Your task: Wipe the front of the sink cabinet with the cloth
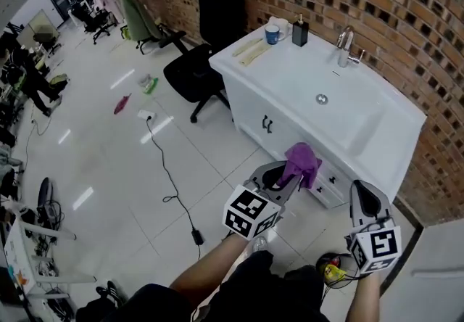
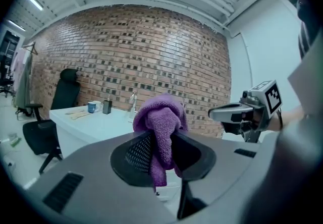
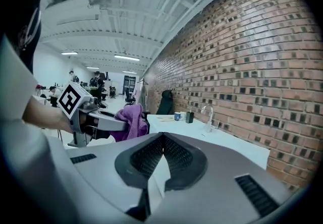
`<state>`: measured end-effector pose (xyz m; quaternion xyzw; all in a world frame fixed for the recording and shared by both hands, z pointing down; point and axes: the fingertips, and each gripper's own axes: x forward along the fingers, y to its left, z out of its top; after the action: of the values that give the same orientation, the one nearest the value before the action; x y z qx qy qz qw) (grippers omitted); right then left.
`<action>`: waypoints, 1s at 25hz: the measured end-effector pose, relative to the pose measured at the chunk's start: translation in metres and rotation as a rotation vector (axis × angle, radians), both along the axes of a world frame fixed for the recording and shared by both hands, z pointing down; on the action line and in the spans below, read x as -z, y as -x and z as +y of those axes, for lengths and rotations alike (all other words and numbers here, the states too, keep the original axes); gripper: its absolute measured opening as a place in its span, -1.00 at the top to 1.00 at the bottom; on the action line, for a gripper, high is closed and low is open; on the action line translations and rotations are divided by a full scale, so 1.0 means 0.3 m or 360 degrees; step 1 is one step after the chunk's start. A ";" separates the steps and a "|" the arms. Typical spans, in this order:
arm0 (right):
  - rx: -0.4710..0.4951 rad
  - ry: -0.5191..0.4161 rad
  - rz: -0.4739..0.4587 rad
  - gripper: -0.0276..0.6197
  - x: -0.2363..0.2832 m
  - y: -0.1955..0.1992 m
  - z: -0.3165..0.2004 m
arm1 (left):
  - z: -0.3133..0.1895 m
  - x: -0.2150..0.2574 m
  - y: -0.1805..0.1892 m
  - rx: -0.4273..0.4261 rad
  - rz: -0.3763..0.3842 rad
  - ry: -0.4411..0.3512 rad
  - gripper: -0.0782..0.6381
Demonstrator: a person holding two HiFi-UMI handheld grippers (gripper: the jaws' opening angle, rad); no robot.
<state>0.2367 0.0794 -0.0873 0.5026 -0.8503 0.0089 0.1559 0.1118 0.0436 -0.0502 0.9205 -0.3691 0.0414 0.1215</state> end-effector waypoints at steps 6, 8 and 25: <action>0.0223 0.0073 0.0099 0.91 -0.078 0.182 -0.093 | -0.069 -0.073 0.186 0.0172 -0.0030 0.0031 0.58; 0.0285 0.0104 0.0128 0.91 -0.108 0.220 -0.115 | -0.096 -0.109 0.221 0.0218 -0.0060 0.0046 0.58; 0.0585 0.0094 -0.0007 0.91 -0.887 0.333 -0.353 | -0.566 -0.807 0.312 0.0442 -0.0193 0.0039 0.58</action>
<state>0.1367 -0.0264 0.1788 0.3339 -0.9275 0.0062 0.1677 0.0181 -0.1263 0.1918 0.8548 -0.4990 0.0843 0.1147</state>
